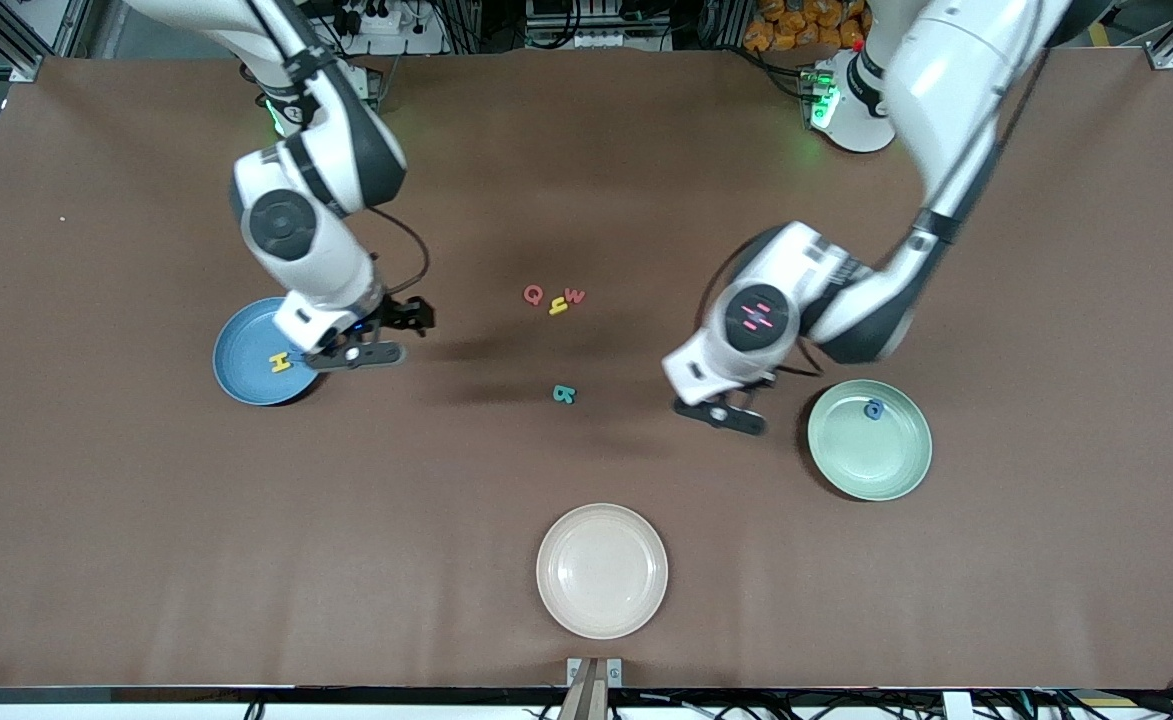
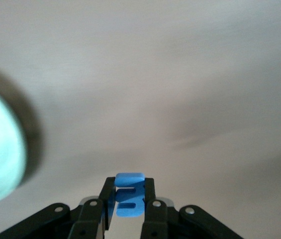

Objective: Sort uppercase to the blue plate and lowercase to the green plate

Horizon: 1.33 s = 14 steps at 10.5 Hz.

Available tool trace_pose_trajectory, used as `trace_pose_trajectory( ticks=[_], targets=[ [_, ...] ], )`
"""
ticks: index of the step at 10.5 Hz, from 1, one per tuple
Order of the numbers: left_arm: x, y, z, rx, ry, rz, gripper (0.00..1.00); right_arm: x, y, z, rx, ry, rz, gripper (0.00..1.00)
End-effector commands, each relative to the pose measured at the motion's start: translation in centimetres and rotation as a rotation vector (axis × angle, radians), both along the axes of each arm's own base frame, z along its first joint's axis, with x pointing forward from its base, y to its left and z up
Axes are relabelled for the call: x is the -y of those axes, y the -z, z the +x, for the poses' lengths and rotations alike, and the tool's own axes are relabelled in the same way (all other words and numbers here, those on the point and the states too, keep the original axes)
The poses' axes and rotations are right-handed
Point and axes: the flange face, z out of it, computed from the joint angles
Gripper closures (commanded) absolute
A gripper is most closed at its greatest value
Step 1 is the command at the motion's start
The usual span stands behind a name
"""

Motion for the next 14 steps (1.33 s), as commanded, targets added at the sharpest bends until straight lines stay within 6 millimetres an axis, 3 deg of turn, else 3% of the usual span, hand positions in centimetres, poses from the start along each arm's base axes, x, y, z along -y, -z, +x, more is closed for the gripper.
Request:
trace_pose_trajectory(
  ticks=[1,3,4,6,9,11,14],
  targets=[
    [-7.1,0.8,1.4,-0.048,0.063,-0.007,1.00,-2.4,2.4,-1.4,0.006,0.057,0.013,0.00],
    [-11.2,1.6,2.6,-0.064,0.074,-0.016,1.00,-4.1,4.1,-3.4,0.020,0.036,0.022,0.00],
    [-14.1,2.4,3.3,-0.072,0.065,0.000,1.00,-5.1,4.6,-4.2,0.030,0.064,0.028,0.00],
    [-17.4,3.5,4.1,-0.079,0.080,0.023,1.00,-8.3,5.7,-6.2,0.031,0.058,0.032,0.00],
    [-18.4,4.9,4.5,-0.082,0.072,0.018,1.00,-11.5,6.4,-8.7,0.040,0.028,0.029,0.00],
    [-19.9,6.1,5.0,-0.071,0.053,0.023,0.91,-13.2,7.8,-10.6,0.051,-0.007,0.042,0.00],
    [-20.6,6.8,5.2,-0.062,0.044,0.021,0.74,-14.9,9.3,-12.7,0.087,-0.047,0.036,0.00]
  ],
)
